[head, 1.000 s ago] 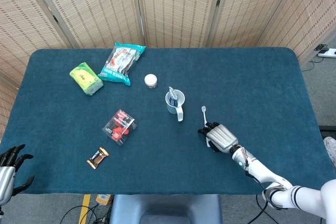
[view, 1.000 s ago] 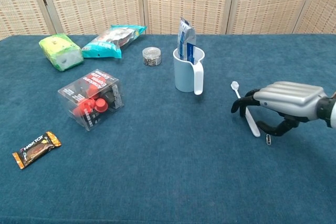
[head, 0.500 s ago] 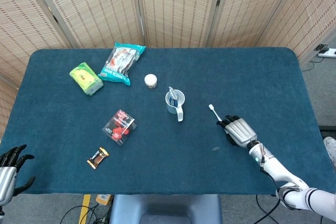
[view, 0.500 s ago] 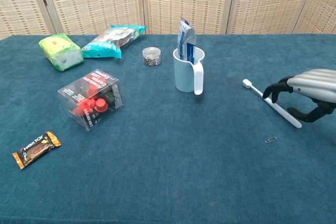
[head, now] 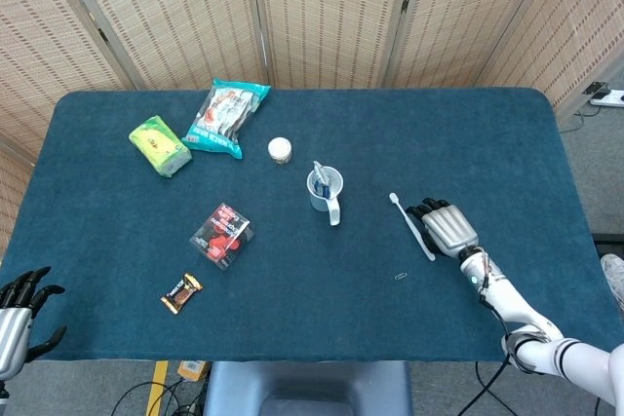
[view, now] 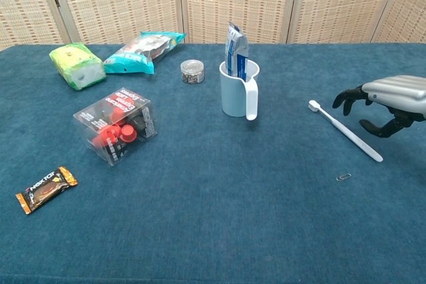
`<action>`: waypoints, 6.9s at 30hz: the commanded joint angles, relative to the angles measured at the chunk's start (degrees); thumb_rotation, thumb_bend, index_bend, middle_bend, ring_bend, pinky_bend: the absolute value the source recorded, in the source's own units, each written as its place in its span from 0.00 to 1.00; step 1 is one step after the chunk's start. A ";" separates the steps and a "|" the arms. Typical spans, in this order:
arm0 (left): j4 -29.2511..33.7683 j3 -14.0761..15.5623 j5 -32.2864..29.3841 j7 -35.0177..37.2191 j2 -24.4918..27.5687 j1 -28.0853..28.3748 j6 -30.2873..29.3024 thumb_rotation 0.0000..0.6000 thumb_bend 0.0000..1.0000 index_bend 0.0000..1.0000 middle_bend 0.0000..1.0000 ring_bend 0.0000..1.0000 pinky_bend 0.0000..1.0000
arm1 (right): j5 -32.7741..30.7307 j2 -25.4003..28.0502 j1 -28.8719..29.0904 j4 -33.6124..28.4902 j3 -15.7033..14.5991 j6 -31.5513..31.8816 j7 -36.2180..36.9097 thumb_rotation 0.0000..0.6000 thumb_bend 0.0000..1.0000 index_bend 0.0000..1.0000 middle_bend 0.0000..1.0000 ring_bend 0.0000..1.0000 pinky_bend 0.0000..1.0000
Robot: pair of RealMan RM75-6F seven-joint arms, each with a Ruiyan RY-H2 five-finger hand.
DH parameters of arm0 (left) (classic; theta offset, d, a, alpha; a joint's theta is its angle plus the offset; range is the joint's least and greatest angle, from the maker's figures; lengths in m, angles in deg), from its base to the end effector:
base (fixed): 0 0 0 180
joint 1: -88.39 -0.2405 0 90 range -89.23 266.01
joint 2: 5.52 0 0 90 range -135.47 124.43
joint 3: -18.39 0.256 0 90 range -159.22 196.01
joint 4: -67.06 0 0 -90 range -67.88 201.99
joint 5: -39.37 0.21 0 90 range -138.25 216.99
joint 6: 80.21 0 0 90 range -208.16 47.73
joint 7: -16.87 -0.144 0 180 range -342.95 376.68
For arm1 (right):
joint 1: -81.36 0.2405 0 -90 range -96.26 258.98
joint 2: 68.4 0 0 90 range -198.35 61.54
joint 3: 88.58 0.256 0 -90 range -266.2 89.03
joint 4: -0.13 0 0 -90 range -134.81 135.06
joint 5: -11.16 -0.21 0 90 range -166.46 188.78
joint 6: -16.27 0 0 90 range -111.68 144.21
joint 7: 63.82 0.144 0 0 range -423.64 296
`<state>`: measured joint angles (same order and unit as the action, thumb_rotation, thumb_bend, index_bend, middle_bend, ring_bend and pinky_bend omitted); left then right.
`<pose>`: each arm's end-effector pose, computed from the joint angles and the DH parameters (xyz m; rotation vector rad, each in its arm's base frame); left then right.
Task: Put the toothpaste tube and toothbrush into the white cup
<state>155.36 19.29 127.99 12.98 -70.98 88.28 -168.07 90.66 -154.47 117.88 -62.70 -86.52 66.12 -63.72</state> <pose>-0.3324 0.1398 0.1531 -1.4217 -0.8628 -0.7667 -0.2746 -0.3496 0.0131 1.9136 -0.8869 0.6674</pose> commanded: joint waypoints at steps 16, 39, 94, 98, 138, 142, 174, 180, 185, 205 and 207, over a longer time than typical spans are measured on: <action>-0.52 0.01 -0.57 0.28 0.00 -0.31 -0.09 1.00 0.31 0.35 0.14 0.12 0.19 | 3.72 -5.21 1.98 1.81 -0.44 -0.17 1.89 1.00 0.53 0.20 0.29 0.14 0.25; -1.16 -0.05 -0.59 1.25 -0.10 -0.67 -0.57 1.00 0.31 0.35 0.14 0.12 0.19 | 6.48 -3.40 0.31 -3.10 -0.15 7.17 -5.35 1.00 0.36 0.40 0.30 0.14 0.25; -2.17 0.07 -1.06 2.07 -0.32 -0.91 -0.06 1.00 0.31 0.35 0.14 0.12 0.19 | 7.43 -14.34 0.61 15.03 -0.90 6.83 -7.89 1.00 0.30 0.53 0.34 0.14 0.25; -2.32 0.06 -1.07 2.18 -0.35 -0.98 -0.15 1.00 0.31 0.35 0.14 0.12 0.19 | 7.60 -14.44 0.62 15.23 -0.94 6.97 -7.61 1.00 0.31 0.55 0.35 0.14 0.25; -0.18 0.19 0.17 2.21 0.87 -1.31 -1.50 1.00 0.31 0.35 0.14 0.12 0.19 | -6.01 -2.99 5.33 -14.97 19.03 8.35 32.01 1.00 0.41 0.64 0.42 0.15 0.25; 0.01 0.19 0.04 2.08 0.99 -1.37 -1.49 1.00 0.31 0.35 0.14 0.12 0.19 | -9.21 -4.64 7.24 -13.33 21.17 5.40 34.49 1.00 0.39 0.64 0.43 0.16 0.25; -0.30 0.09 -1.20 1.93 1.33 -1.41 -0.40 1.00 0.31 0.35 0.14 0.12 0.19 | -15.44 -15.62 15.57 4.79 25.86 -6.81 44.60 1.00 0.38 0.64 0.42 0.16 0.24; -0.44 0.09 -1.44 1.92 1.28 -1.50 -0.31 1.00 0.31 0.35 0.14 0.12 0.19 | -14.06 -16.11 15.77 7.13 24.94 -8.38 46.58 1.00 0.39 0.55 0.35 0.15 0.18; -0.25 0.07 -1.32 1.59 1.23 -1.31 -0.09 1.00 0.31 0.35 0.14 0.12 0.19 | -12.07 -15.48 15.13 7.53 24.04 -8.24 48.65 1.00 0.39 0.19 0.23 0.09 0.12; 0.59 -1.35 0.52 0.99 0.53 0.33 -1.02 1.00 0.31 0.35 0.14 0.12 0.19 | -2.48 4.09 1.50 -12.33 13.43 9.17 24.25 1.00 0.41 0.00 0.14 0.03 0.07; 0.85 -1.65 0.84 0.76 0.47 0.71 -1.14 1.00 0.31 0.35 0.14 0.12 0.19 | -2.99 7.21 -1.07 -16.69 12.61 11.71 20.33 1.00 0.42 0.00 0.14 0.03 0.07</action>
<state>156.16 17.70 128.79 13.79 -70.48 88.92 -169.18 87.22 -152.66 121.28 -72.93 -71.58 73.18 -37.22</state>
